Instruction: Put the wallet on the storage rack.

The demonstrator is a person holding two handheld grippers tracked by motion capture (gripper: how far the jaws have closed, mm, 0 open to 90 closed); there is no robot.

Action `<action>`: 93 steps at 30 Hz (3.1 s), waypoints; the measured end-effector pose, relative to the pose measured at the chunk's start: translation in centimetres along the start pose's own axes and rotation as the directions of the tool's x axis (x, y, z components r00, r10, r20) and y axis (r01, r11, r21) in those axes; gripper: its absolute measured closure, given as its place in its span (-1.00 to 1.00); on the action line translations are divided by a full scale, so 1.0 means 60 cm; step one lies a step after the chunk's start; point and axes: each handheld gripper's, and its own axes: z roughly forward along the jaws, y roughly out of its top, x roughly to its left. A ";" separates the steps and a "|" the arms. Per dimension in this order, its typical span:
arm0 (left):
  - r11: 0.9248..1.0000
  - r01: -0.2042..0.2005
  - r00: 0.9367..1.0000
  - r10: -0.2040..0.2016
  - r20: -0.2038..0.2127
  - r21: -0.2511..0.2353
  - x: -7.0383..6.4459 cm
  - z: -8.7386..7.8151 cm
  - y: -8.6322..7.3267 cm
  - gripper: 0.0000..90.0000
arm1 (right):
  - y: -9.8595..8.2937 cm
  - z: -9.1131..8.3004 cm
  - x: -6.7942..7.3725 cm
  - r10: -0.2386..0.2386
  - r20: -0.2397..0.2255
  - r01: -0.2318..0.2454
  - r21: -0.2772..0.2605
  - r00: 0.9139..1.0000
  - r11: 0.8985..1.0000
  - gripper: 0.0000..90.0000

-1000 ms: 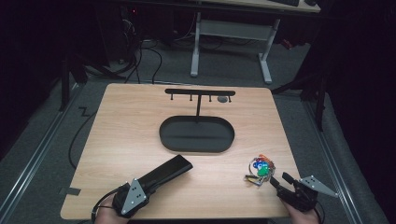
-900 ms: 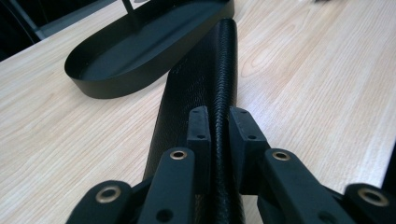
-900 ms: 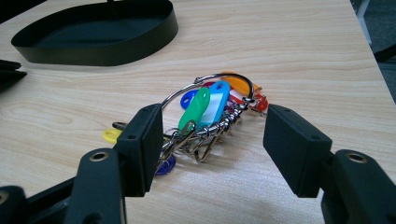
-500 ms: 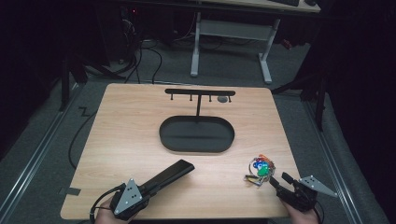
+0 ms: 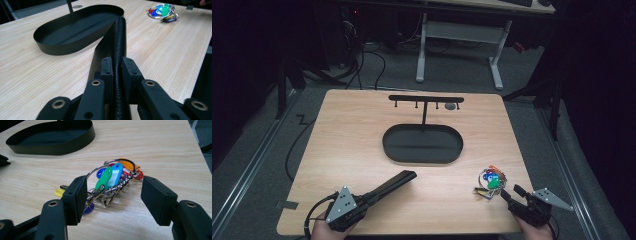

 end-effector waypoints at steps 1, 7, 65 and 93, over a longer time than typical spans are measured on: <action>1.000 0.005 1.000 -0.005 0.006 -0.005 -0.001 -0.002 0.002 0.80 | 0.000 0.000 0.001 -0.002 0.000 0.002 0.001 1.000 1.000 -0.14; 0.999 0.032 0.999 -0.032 0.012 -0.027 0.002 -0.006 0.003 0.80 | 0.000 0.001 0.000 0.001 0.001 -0.001 0.004 1.000 1.000 -0.14; 0.942 0.011 0.998 0.010 -0.060 0.336 0.067 0.010 0.065 0.50 | 0.000 0.005 0.001 0.003 -0.033 -0.002 0.009 0.999 1.000 -0.15; 0.875 -0.077 0.997 0.078 0.018 0.478 0.073 0.031 0.092 0.68 | -0.001 0.006 0.002 0.009 -0.040 -0.008 0.014 0.999 1.000 -0.15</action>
